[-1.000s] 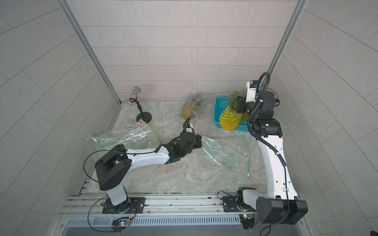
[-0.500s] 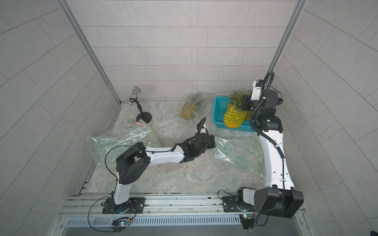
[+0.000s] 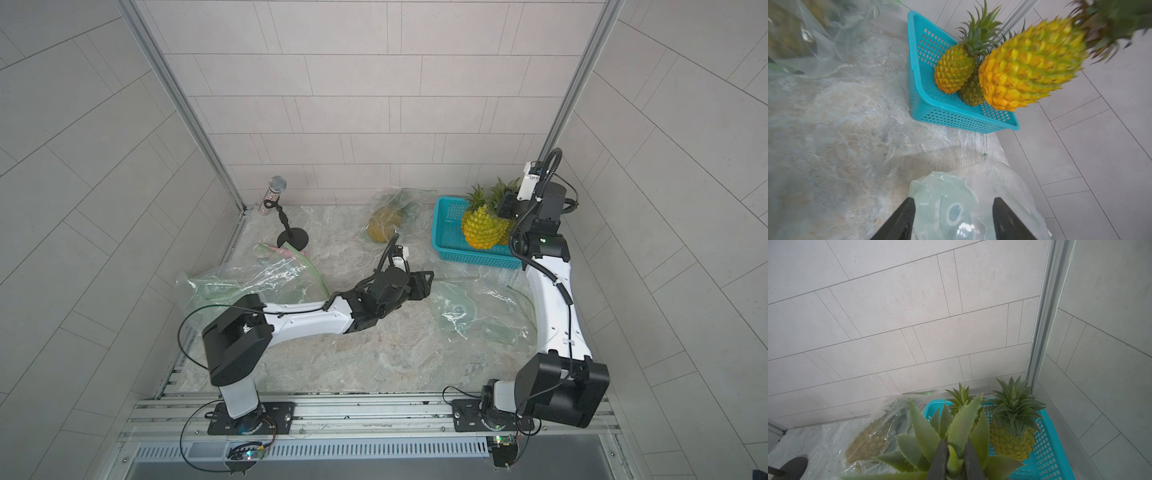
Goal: Open the zip-top bag and take out the pineapple
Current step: Place the zipper food storage bag at the center of the board, then place the pineapple in the basket.
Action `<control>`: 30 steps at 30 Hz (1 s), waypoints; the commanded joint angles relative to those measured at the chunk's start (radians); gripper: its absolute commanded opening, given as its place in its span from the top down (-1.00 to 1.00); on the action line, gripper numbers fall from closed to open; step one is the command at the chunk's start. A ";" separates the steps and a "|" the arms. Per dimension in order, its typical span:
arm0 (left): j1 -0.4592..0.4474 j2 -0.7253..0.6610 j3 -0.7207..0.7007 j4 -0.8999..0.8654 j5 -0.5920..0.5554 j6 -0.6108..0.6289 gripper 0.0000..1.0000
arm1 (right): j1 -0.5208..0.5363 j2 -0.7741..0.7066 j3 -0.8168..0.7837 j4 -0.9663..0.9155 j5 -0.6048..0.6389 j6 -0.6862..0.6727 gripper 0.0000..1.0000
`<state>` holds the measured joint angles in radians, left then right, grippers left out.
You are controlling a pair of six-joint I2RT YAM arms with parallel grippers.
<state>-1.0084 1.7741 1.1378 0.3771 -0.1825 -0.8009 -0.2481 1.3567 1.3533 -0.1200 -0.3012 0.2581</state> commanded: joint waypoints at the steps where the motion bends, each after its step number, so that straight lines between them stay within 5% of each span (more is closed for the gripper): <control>1: 0.035 -0.102 -0.081 -0.053 0.020 0.063 -0.28 | -0.006 0.000 0.024 0.173 0.043 0.009 1.00; 19: 0.115 -0.653 -0.320 -0.576 -0.073 0.282 -0.29 | -0.006 0.114 0.000 0.209 0.090 -0.073 1.00; 30: 0.156 -0.838 -0.396 -0.681 -0.110 0.290 -0.29 | 0.007 0.106 -0.140 0.369 0.027 -0.205 1.00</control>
<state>-0.8585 0.9604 0.7578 -0.2462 -0.2562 -0.5362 -0.2478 1.4906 1.2083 0.0883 -0.2546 0.1253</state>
